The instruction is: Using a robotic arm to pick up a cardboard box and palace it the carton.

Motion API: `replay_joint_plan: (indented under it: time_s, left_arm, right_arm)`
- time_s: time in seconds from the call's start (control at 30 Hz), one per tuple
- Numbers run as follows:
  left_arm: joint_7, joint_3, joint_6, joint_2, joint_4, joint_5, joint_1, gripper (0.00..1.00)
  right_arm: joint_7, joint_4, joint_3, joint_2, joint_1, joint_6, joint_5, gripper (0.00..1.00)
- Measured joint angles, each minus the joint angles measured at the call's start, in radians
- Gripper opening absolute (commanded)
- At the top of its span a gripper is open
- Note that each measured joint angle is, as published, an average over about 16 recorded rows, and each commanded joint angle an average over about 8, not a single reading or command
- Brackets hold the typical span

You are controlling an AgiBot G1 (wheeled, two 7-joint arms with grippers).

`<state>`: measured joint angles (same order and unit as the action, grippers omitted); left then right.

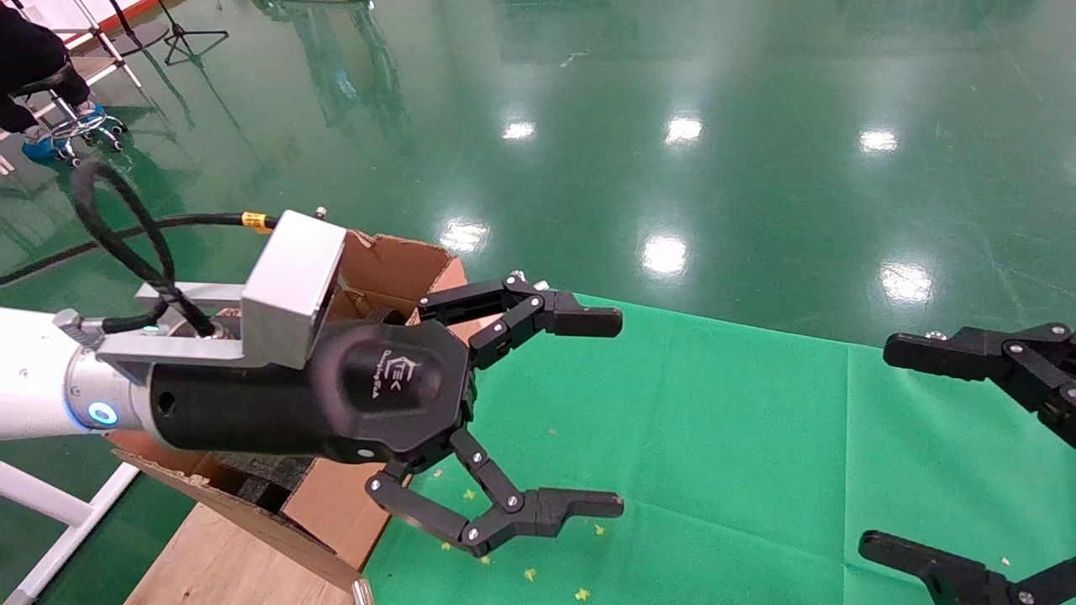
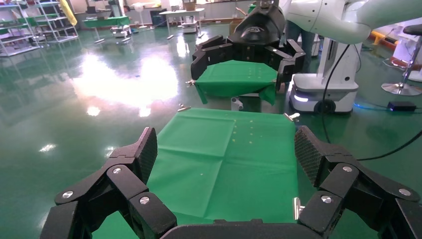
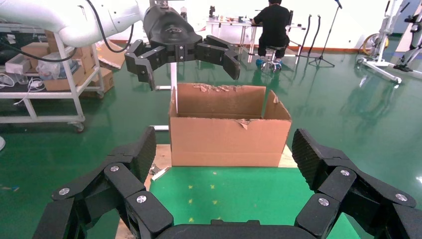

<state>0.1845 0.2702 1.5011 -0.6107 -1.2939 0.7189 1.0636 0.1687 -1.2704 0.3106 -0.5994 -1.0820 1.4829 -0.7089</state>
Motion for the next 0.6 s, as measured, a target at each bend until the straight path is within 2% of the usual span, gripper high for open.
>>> replay_joint_plan:
  time_s: [0.6]
  left_arm:
    - [0.002, 0.007, -0.004, 0.000, 0.008, 0.009, 0.008, 1.00]
  right_arm:
    - [0.000, 0.000, 0.000, 0.000, 0.000, 0.000, 0.000, 1.00]
